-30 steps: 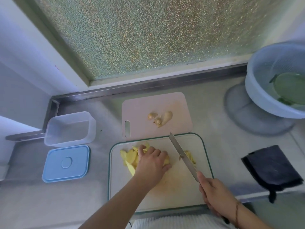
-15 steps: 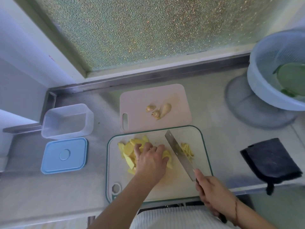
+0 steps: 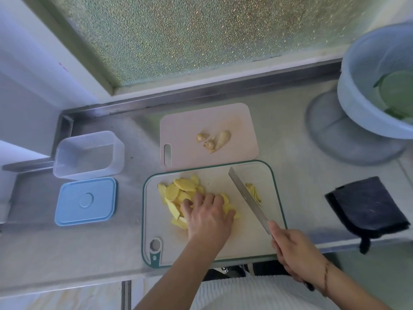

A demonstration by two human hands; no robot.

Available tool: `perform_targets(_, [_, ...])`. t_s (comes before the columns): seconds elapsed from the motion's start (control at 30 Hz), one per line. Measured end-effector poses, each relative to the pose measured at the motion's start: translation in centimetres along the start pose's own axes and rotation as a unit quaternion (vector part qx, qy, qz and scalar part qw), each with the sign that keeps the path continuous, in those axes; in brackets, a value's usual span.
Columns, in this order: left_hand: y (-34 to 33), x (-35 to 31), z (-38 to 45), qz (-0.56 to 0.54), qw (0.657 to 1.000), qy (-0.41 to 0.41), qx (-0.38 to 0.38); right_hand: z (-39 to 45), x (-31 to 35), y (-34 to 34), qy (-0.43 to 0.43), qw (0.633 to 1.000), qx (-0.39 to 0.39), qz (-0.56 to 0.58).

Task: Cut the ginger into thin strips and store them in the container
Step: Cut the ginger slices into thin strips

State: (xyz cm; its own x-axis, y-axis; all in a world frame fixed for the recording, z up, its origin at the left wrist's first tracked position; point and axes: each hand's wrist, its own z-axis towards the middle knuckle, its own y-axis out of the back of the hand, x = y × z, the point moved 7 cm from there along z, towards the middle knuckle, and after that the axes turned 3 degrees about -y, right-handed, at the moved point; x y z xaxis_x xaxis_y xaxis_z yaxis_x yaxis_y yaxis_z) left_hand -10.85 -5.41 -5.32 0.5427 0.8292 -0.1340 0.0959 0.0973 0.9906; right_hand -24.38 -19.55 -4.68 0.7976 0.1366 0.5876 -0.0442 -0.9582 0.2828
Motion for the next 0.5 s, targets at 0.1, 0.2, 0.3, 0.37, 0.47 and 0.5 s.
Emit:
perform_targets(0.1, [-0.1,-0.8,0.2,-0.009,0.999,0.012,0.037,-0.1,0.0,-0.1,0.000,1.000,0.007,0.002])
perform_targets(0.2, [-0.1,-0.6,0.6,-0.029,0.999,-0.003,0.030,-0.2,-0.1,-0.1,-0.003,1.000,0.014,0.005])
perform_targets(0.3, [0.7,1.0,2.0,-0.080,0.997,0.002,0.008,-0.2,-0.2,-0.1,-0.004,1.000,0.011,0.006])
perform_targets(0.37, [0.8,1.9,3.5,-0.088,0.996,0.016,0.028,-0.2,-0.2,-0.1,-0.002,1.000,0.010,0.008])
perform_targets(0.47, [0.4,1.9,4.4,-0.061,0.996,-0.042,0.044,-0.2,-0.2,-0.2,0.000,1.000,0.009,0.007])
perform_targets(0.5, [0.3,1.9,4.4,-0.058,0.996,-0.057,0.037,-0.2,-0.3,-0.2,0.000,1.000,0.009,0.003])
